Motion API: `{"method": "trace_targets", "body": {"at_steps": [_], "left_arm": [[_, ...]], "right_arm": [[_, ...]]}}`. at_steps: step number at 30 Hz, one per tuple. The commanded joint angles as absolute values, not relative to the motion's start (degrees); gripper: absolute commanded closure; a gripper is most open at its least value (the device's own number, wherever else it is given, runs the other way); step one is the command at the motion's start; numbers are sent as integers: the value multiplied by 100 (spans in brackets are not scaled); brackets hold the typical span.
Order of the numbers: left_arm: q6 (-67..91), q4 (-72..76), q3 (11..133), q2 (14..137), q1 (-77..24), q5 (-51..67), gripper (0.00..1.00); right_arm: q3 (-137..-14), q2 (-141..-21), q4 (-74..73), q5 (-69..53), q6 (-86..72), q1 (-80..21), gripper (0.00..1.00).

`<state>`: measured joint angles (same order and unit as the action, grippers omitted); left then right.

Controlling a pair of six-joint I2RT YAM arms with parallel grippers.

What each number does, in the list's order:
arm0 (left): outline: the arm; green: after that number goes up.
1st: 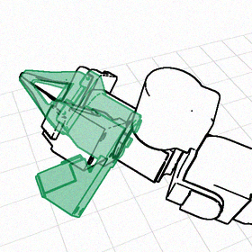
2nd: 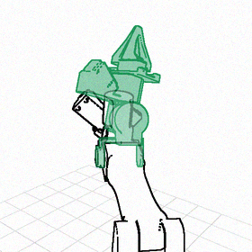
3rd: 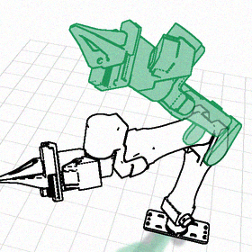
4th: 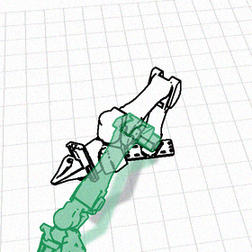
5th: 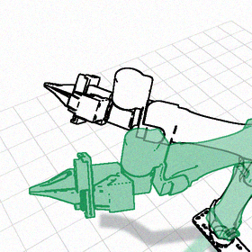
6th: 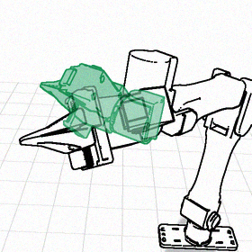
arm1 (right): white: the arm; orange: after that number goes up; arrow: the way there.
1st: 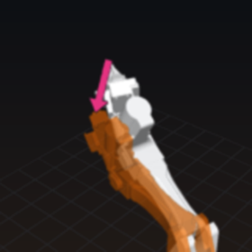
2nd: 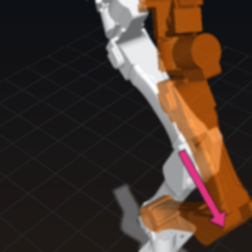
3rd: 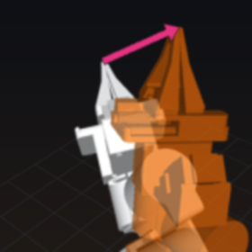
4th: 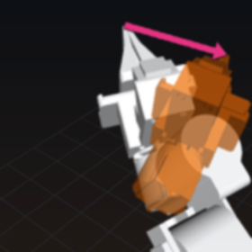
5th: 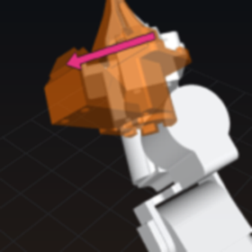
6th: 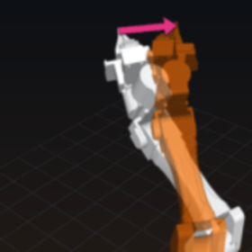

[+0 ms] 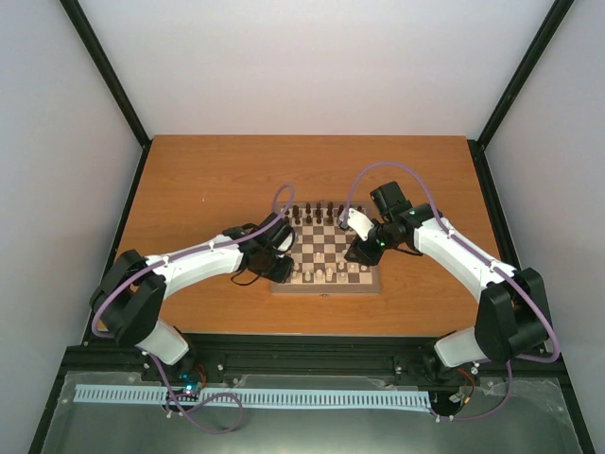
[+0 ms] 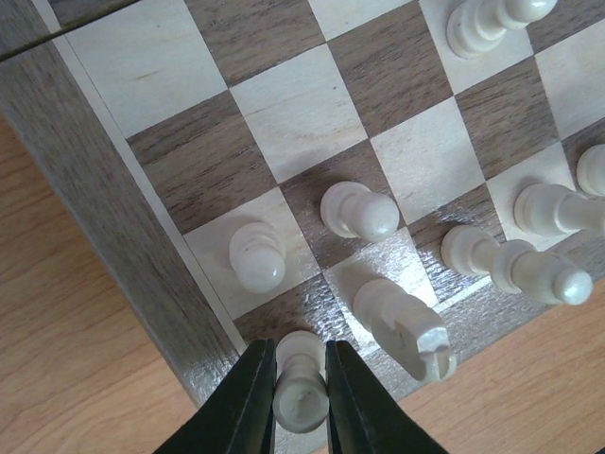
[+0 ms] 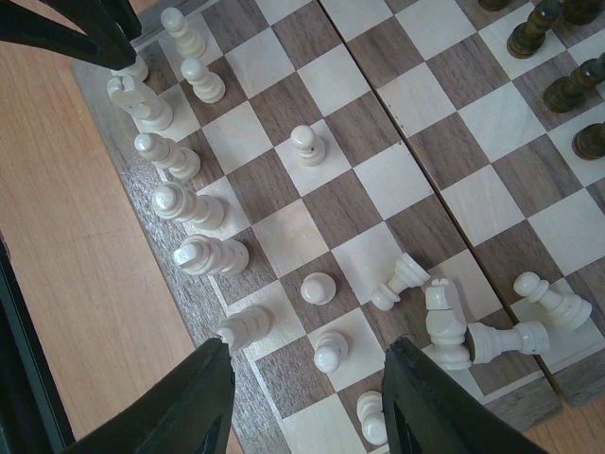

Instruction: Set up the chess pieces on the board

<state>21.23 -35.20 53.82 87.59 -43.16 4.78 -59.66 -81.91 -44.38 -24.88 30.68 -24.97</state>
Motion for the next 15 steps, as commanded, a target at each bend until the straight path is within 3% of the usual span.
{"method": "trace_targets", "body": {"at_steps": [1,5,15], "left_arm": [[2194,-3410,5370,8891,-4342,579,82],[2202,-3415,5355,8916,-4342,591,81],[2207,-3643,5536,8556,-4342,536,67]], "right_arm": [[-5932,-8205,-4478,-2548,3135,-2441,55],[-5933,-8193,-4474,-2544,3137,-2438,55],[-5960,-8197,-4479,-2603,3146,-2443,55]]}}
